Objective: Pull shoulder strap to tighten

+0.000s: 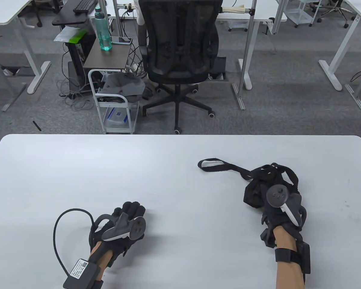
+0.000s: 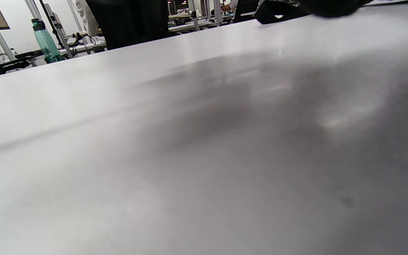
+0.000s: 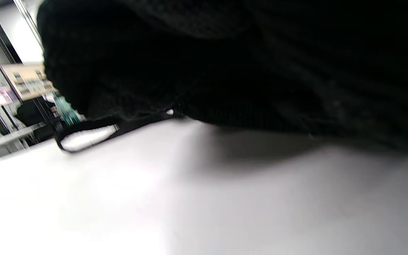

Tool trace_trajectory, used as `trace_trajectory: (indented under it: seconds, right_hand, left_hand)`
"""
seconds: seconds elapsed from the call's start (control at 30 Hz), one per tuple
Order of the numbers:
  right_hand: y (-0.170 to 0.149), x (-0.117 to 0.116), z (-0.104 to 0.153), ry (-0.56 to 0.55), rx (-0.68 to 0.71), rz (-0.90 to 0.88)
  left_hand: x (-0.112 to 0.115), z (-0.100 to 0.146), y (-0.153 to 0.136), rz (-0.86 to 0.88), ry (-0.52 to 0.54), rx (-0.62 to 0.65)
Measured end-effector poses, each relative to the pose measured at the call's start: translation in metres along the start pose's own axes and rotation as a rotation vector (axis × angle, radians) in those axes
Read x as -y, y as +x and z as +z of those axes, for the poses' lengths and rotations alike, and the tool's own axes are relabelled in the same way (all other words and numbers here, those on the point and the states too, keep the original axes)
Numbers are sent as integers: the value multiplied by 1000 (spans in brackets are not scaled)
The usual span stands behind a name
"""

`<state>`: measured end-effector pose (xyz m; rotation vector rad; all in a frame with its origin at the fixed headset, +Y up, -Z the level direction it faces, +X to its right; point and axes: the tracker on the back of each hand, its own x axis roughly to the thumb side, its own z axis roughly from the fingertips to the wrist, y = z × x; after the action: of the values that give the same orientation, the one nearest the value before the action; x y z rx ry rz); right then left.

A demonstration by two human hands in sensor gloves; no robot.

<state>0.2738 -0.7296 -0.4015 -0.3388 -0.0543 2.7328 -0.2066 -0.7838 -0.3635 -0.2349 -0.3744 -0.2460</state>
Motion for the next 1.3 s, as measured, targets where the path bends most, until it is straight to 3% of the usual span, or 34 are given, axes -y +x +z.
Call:
trace_trajectory:
  seconds: [0.27, 0.4, 0.57, 0.77, 0.97, 1.1, 1.3]
  right_hand:
    - [56, 54, 11, -87, 132, -206]
    - [91, 59, 19, -93, 217, -247]
    - [136, 47, 25, -129, 326, -295]
    - [187, 16, 37, -89, 435, -334]
    - [222, -30, 74, -2, 552, -242]
    - [230, -65, 103, 127, 616, -125]
    - [220, -140, 157, 309, 719, 177]
  left_hand:
    - [1, 0, -9, 21, -8, -33]
    - [1, 0, -14, 30, -5, -49]
    - [2, 1, -21, 46, -8, -68]
    - [3, 2, -32, 65, -10, -105]
    - [5, 4, -44, 94, -18, -141]
    - [6, 5, -50, 110, -23, -160]
    - [5, 7, -54, 126, -7, -167]
